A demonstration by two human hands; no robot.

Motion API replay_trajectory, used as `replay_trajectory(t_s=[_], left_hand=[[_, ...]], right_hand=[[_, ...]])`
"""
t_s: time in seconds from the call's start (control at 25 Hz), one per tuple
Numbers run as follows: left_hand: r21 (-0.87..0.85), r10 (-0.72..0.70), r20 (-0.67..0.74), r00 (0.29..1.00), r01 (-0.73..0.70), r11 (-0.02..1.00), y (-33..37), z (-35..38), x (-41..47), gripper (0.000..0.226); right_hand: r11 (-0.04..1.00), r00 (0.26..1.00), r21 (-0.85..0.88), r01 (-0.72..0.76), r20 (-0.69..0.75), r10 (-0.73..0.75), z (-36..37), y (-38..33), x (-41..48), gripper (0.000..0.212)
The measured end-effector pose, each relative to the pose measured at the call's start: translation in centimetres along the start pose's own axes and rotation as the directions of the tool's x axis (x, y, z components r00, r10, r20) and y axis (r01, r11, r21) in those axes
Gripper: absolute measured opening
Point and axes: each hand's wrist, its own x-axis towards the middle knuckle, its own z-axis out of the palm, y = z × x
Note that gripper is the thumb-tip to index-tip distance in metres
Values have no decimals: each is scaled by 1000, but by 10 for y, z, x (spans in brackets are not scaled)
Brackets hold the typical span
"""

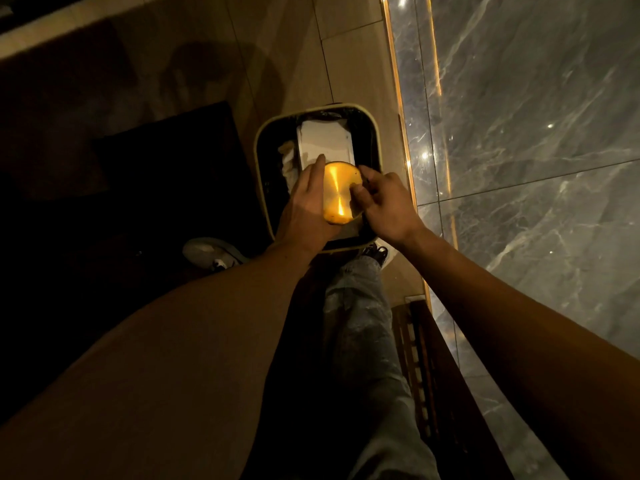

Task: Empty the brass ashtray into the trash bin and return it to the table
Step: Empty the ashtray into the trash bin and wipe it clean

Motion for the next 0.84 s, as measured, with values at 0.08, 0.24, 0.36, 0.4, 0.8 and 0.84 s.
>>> replay_trajectory(t_s=[0.08, 0.24, 0.36, 0.4, 0.8, 0.84], left_hand=[[-11, 13, -11, 1000, -14, 1000, -1, -2, -1, 112], [-36, -21, -78, 997, 18, 999, -3, -4, 0, 107], [-65, -46, -76, 996, 41, 997, -3, -7, 0, 105], [-70, -55, -64, 996, 51, 996, -3, -8, 2, 104], [-40, -34, -109, 993, 29, 999, -7, -11, 3, 88], [-54, -45, -106, 993, 39, 998, -5, -11, 3, 88]], right_hand=[[1000, 1000, -23, 19, -9, -19, -3, -2, -5, 39], [955, 974, -196, 222, 6, -226, -9, -4, -13, 44], [775, 880, -441, 453, 80, -469, -13, -6, -14, 52], [729, 859, -486, 482, 100, -501, -15, -9, -14, 54], [673, 855, -544, 501, 192, -482, -11, -12, -1, 55], [671, 852, -537, 512, 216, -476, -10, -12, 0, 55]])
